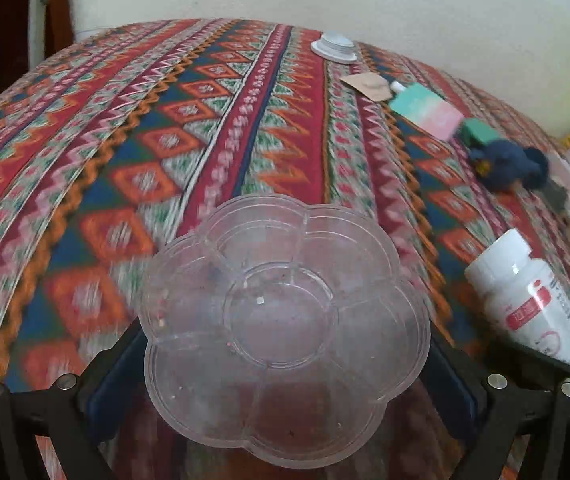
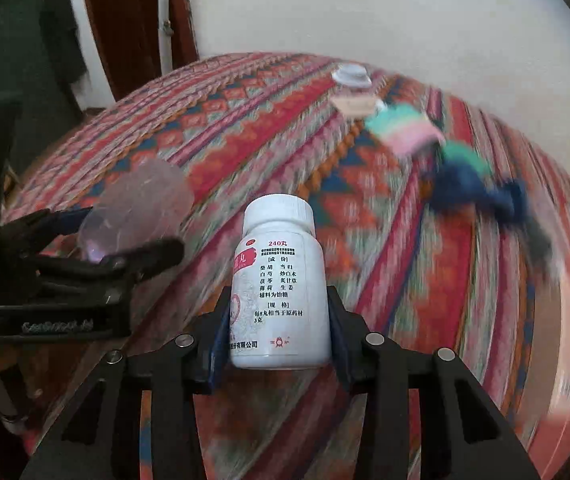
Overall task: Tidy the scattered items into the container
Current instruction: 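Carry the tray and pill bottle over the pink box and open both grippers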
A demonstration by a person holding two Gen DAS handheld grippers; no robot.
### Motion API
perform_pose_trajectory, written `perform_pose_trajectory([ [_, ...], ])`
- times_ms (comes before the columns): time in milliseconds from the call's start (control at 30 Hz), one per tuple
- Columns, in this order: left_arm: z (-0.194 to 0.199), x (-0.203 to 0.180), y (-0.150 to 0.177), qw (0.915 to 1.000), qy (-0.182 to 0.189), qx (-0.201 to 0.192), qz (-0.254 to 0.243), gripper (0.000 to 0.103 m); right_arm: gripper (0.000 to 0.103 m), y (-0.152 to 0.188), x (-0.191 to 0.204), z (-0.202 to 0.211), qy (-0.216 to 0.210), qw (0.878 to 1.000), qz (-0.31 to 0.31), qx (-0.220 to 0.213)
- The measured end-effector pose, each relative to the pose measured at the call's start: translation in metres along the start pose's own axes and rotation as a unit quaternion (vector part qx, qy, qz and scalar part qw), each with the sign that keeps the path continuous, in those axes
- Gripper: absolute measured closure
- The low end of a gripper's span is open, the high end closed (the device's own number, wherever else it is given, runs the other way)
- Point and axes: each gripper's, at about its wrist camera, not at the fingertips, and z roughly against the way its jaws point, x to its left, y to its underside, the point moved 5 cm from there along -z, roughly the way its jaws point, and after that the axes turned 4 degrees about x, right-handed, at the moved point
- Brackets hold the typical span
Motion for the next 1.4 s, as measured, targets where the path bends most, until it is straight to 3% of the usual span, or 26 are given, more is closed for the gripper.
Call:
perform_pose_trajectory([
  [67,0.018,-0.008,0.009,0.9998,-0.009,-0.016,-0.012,0.003,0.058,0.011,0.006,0.020,-0.013,1.000,-0.014,-0.010],
  [200,0.065,-0.025,0.017,0.9973,-0.013,-0.060,-0.039,0.003,0.058,0.012,0.009,0.075,-0.013,0.997,-0.022,-0.078],
  [533,0.168,-0.068,-0.009,0.9874,0.017,-0.146,-0.057,0.003,0.058,0.008,0.006,0.175,-0.045,0.981,-0.030,-0.184],
  [700,0.196,-0.122,-0.028,0.9792,0.061,-0.171,-0.090,0.003,0.058,0.016,-0.028,0.245,-0.025,0.964,-0.057,-0.257],
  [800,0.206,-0.174,-0.047,0.9697,0.111,-0.184,-0.116,0.003,0.058,0.025,-0.065,0.290,0.000,0.949,-0.089,-0.302],
  [900,0.206,-0.227,-0.057,0.9619,0.137,-0.186,-0.147,0.003,0.058,0.046,-0.126,0.346,0.049,0.920,-0.150,-0.359],
  [1000,0.189,-0.292,-0.063,0.9535,0.166,-0.169,-0.186,0.003,0.058,0.086,-0.190,0.380,0.128,0.893,-0.210,-0.377],
  [1100,0.166,-0.364,-0.060,0.9434,0.192,-0.147,-0.227,0.003,0.058,0.128,-0.253,0.415,0.203,0.857,-0.267,-0.390],
  [1200,0.146,-0.413,-0.057,0.9359,0.211,-0.129,-0.251,0.002,0.058,0.149,-0.295,0.411,0.202,0.852,-0.305,-0.375],
  [1267,0.127,-0.438,-0.058,0.9310,0.221,-0.118,-0.265,0.002,0.058,0.153,-0.320,0.395,0.182,0.856,-0.323,-0.361],
  [1367,0.095,-0.450,-0.064,0.9325,0.217,-0.061,-0.283,0.002,0.057,0.142,-0.345,0.367,0.164,0.869,-0.328,-0.331],
  [1400,0.089,-0.445,-0.067,0.9341,0.221,-0.049,-0.276,0.002,0.049,0.137,-0.350,0.357,0.164,0.870,-0.332,-0.326],
])
